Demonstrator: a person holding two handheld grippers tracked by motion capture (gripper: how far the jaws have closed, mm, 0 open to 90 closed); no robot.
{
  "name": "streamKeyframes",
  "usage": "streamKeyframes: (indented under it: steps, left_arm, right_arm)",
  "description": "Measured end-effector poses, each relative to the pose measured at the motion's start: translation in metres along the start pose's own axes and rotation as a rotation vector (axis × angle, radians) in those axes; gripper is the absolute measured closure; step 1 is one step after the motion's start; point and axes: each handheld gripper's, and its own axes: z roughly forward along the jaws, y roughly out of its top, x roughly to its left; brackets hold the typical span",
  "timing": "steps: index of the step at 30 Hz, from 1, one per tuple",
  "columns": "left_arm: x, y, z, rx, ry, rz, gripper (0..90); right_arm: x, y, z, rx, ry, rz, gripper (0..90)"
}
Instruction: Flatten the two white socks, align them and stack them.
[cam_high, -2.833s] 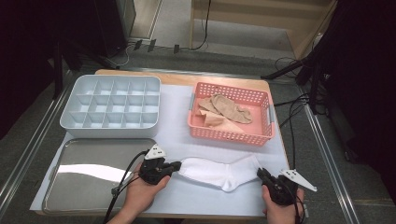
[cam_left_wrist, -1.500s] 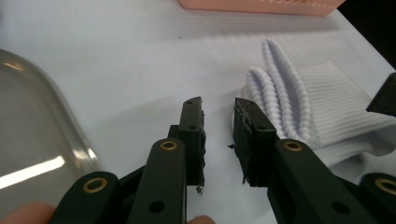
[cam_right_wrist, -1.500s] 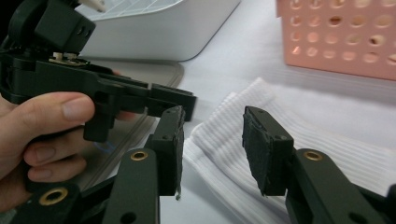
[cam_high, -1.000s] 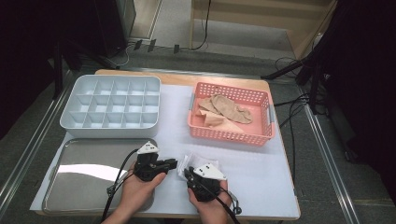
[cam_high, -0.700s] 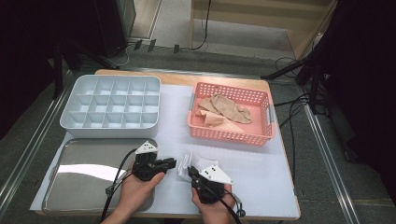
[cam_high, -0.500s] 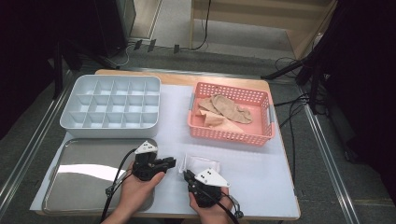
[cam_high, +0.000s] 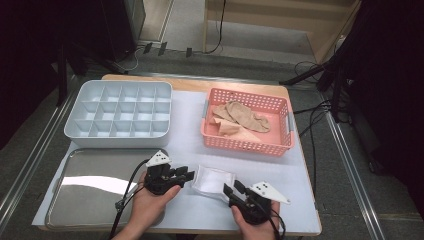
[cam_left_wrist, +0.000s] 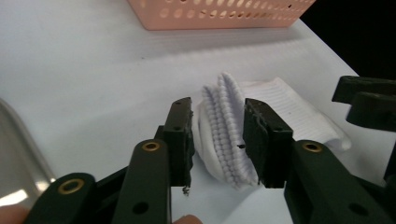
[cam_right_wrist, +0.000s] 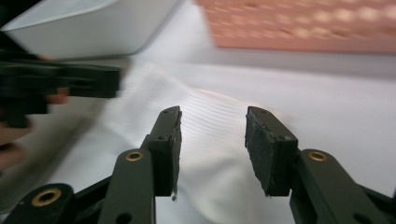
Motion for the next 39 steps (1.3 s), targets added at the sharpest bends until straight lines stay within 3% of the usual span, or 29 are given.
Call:
streamKeyframes:
  steps: [1, 3, 7, 9, 12, 14, 15, 17, 18, 21, 25, 29, 31, 33, 34, 35, 36, 37, 38, 39]
  left_arm:
    - [0.0, 0.0, 0.0, 0.0, 0.0, 0.0, 59.7]
    - [-0.004, -0.001, 0.002, -0.007, 0.002, 0.015, 54.8]
    - [-0.008, -0.001, 0.005, 0.009, -0.004, 0.028, 50.0]
    - [-0.009, -0.003, 0.008, 0.025, -0.002, 0.041, 50.7]
    - [-0.01, -0.006, 0.014, 0.06, 0.018, 0.072, 60.2]
    - [-0.009, -0.007, 0.016, 0.072, 0.089, 0.102, 61.9]
    - [-0.008, -0.007, 0.017, 0.073, 0.095, 0.099, 63.4]
    - [-0.004, -0.007, 0.017, 0.076, 0.101, 0.086, 63.8]
    - [-0.002, -0.007, 0.018, 0.085, 0.089, 0.077, 64.0]
    - [-0.002, -0.007, 0.02, 0.094, 0.078, 0.069, 64.2]
    - [-0.001, -0.007, 0.022, 0.103, 0.046, 0.053, 71.5]
    - [-0.006, -0.007, 0.024, 0.108, 0.04, 0.043, 74.3]
    - [-0.006, -0.007, 0.024, 0.107, 0.037, 0.034, 73.4]
    - [-0.004, -0.007, 0.024, 0.107, 0.025, 0.019, 72.5]
    - [-0.003, -0.007, 0.023, 0.103, 0.019, 0.011, 72.4]
    - [-0.003, -0.008, 0.023, 0.1, 0.019, 0.012, 72.3]
    - [-0.003, -0.008, 0.024, 0.097, 0.022, 0.012, 72.0]
    - [-0.003, -0.008, 0.024, 0.097, 0.022, 0.012, 71.5]
    - [-0.003, -0.008, 0.024, 0.096, 0.023, 0.014, 71.0]
    - [-0.003, -0.008, 0.024, 0.096, 0.021, 0.014, 71.0]
  right_arm:
    - [0.0, 0.0, 0.0, 0.0, 0.0, 0.0, 55.7]
    - [-0.016, -0.008, -0.005, 0.008, -0.043, 0.076, 53.4]
    - [-0.021, -0.014, -0.005, 0.028, -0.062, 0.108, 53.0]
    - [-0.02, -0.015, -0.002, 0.041, -0.055, 0.116, 52.9]
    - [-0.014, -0.017, 0.005, 0.062, -0.035, 0.116, 52.4]
    - [-0.009, -0.02, 0.012, 0.09, -0.035, 0.109, 54.3]
    - [-0.008, -0.023, 0.015, 0.113, -0.048, 0.098, 58.3]
    - [-0.008, -0.026, 0.016, 0.097, -0.064, 0.083, 65.8]
    - [-0.006, -0.026, 0.016, 0.101, -0.09, 0.053, 71.3]
    - [-0.008, -0.026, 0.015, 0.105, -0.074, 0.043, 81.7]
    - [-0.013, -0.022, 0.016, 0.106, -0.073, 0.039, 82.8]
    - [-0.014, -0.016, 0.016, 0.097, -0.111, -0.025, 82.7]
    - [-0.013, -0.014, 0.015, 0.089, -0.11, -0.03, 82.5]
    - [-0.012, -0.012, 0.012, 0.066, -0.098, -0.02, 78.7]
    - [-0.012, -0.011, 0.01, 0.048, -0.088, 0.021, 66.0]
    - [-0.014, -0.012, 0.009, 0.036, -0.088, 0.046, 61.1]
    - [-0.016, -0.012, 0.008, 0.028, -0.086, 0.085, 59.7]
    - [-0.016, -0.012, 0.008, 0.028, -0.086, 0.085, 59.7]
    - [-0.02, -0.015, 0.007, 0.017, -0.067, 0.151, 58.7]
    - [-0.02, -0.015, 0.007, 0.017, -0.067, 0.151, 58.7]
